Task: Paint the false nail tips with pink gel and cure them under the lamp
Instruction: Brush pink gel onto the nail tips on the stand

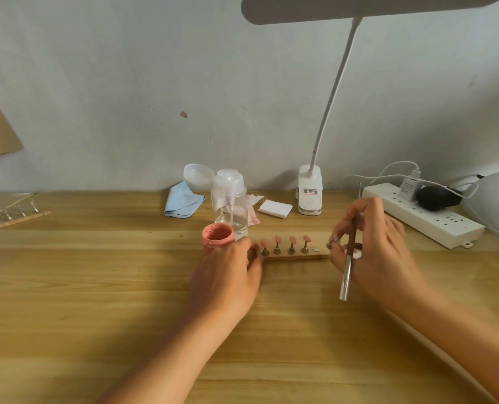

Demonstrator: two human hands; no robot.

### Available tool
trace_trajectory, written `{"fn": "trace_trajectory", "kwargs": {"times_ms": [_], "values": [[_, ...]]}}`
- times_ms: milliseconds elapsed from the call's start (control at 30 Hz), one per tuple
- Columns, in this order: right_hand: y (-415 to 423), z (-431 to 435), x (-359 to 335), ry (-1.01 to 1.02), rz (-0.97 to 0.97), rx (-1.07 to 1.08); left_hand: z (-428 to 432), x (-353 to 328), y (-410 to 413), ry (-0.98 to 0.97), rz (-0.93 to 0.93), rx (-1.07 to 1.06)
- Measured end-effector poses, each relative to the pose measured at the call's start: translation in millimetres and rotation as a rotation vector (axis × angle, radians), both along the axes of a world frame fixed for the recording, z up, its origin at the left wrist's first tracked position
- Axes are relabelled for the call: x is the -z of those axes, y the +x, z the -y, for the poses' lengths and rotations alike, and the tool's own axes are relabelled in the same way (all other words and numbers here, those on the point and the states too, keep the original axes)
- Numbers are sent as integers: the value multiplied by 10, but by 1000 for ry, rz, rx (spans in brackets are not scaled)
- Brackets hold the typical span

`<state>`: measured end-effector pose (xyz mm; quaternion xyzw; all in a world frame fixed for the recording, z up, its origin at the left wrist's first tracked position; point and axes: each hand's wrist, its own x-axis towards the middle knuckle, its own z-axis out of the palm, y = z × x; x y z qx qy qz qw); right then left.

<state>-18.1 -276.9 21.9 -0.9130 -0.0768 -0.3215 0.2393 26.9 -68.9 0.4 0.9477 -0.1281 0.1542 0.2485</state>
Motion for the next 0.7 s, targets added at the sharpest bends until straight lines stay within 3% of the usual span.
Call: {"fn": "trace_trajectory", "kwargs": {"times_ms": [267,367,700], "values": [[-362,-296,232,-81,-93,45,-31,-32,-162,-133,24,43],[-363,-292,221,-91,-115,28,45,2,-268,-70,8,162],[-381,-296,198,14,-156,-2,188,54,-256,-150,-73,380]]}}
